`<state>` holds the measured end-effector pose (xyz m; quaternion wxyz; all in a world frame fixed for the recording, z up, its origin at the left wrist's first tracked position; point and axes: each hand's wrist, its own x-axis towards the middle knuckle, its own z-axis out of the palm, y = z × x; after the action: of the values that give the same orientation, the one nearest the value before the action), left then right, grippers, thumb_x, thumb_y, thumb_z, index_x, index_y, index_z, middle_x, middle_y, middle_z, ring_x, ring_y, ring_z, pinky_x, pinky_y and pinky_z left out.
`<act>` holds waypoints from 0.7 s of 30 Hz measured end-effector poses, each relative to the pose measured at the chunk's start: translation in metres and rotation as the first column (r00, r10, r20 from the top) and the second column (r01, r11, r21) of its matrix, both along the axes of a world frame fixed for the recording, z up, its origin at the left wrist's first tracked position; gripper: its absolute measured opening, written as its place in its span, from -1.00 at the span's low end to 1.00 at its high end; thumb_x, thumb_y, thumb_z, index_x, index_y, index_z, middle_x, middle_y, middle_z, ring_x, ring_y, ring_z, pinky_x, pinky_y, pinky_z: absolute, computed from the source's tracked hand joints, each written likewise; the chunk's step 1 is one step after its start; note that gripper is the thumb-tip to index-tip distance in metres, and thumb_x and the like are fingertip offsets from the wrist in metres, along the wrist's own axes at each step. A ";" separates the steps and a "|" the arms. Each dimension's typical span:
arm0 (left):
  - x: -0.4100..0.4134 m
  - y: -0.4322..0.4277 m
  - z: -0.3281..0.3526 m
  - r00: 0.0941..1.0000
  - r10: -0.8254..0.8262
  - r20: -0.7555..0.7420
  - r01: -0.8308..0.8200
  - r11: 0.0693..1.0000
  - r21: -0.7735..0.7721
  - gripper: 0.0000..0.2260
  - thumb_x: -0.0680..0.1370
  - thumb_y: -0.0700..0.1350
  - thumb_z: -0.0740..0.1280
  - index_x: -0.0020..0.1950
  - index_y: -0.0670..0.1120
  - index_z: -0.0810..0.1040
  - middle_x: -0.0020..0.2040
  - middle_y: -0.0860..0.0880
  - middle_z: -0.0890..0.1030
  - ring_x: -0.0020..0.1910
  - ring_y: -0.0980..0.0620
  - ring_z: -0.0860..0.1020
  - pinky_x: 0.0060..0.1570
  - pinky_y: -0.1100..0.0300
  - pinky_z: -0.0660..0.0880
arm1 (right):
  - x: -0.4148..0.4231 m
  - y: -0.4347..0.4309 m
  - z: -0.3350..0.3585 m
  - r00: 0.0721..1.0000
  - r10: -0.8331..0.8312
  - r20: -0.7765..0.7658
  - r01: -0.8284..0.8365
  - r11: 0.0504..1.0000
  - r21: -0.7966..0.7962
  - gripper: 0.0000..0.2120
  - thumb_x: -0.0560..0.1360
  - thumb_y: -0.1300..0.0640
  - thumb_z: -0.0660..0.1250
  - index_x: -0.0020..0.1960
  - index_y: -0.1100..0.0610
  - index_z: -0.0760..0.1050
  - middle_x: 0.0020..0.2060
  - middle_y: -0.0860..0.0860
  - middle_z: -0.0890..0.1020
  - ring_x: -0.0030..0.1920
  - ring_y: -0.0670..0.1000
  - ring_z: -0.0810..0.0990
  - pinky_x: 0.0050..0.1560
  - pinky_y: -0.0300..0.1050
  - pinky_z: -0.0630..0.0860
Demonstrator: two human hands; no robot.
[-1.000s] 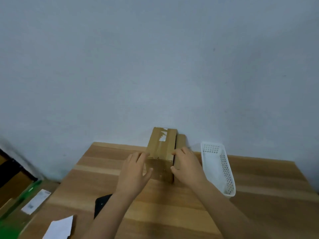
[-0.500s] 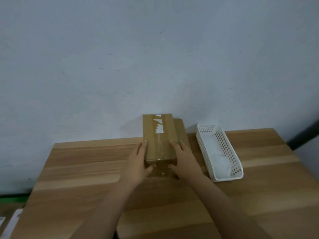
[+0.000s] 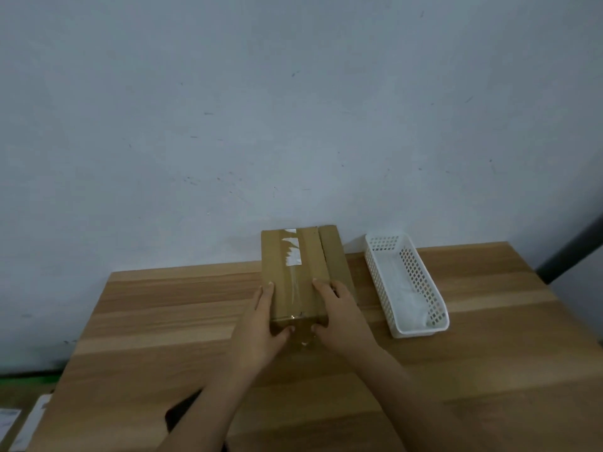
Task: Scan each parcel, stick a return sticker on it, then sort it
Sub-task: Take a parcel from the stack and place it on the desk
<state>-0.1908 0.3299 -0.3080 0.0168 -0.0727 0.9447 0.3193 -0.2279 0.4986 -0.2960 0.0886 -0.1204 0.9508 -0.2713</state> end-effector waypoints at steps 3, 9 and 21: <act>0.034 0.011 0.007 0.999 0.040 -0.010 -0.040 0.999 0.015 -0.15 0.49 0.07 0.42 0.58 0.06 -0.08 0.57 0.08 0.09 0.46 0.04 0.24 0.39 0.08 0.34 | 0.026 0.009 0.004 0.999 0.038 -0.027 -0.039 0.999 -0.028 -0.22 0.46 0.13 0.42 0.54 -0.03 0.07 0.46 0.00 0.20 0.46 0.02 0.20 0.44 0.00 0.30; 0.112 0.040 0.012 0.992 0.095 -0.081 -0.095 0.995 0.001 -0.15 0.48 0.06 0.43 0.59 0.00 -0.04 0.54 0.07 0.15 0.42 0.09 0.27 0.33 0.21 0.36 | 0.089 0.037 0.008 0.990 0.136 -0.032 -0.138 0.988 -0.074 -0.22 0.46 0.13 0.43 0.54 -0.05 0.08 0.45 -0.08 0.17 0.47 -0.03 0.18 0.45 -0.09 0.28; 0.229 0.115 -0.010 0.990 0.123 -0.069 -0.120 0.992 0.043 -0.17 0.48 0.05 0.43 0.59 0.02 -0.01 0.55 0.11 0.12 0.46 0.13 0.22 0.36 0.27 0.27 | 0.197 0.114 -0.010 0.985 0.166 0.038 -0.161 0.982 -0.102 -0.20 0.43 0.12 0.46 0.53 -0.08 0.10 0.43 -0.10 0.17 0.41 -0.06 0.28 0.39 -0.11 0.35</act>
<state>0.0383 0.4452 -0.3183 -0.0351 -0.1183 0.9321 0.3404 -0.0306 0.6125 -0.3060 0.1267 -0.1959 0.9208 -0.3125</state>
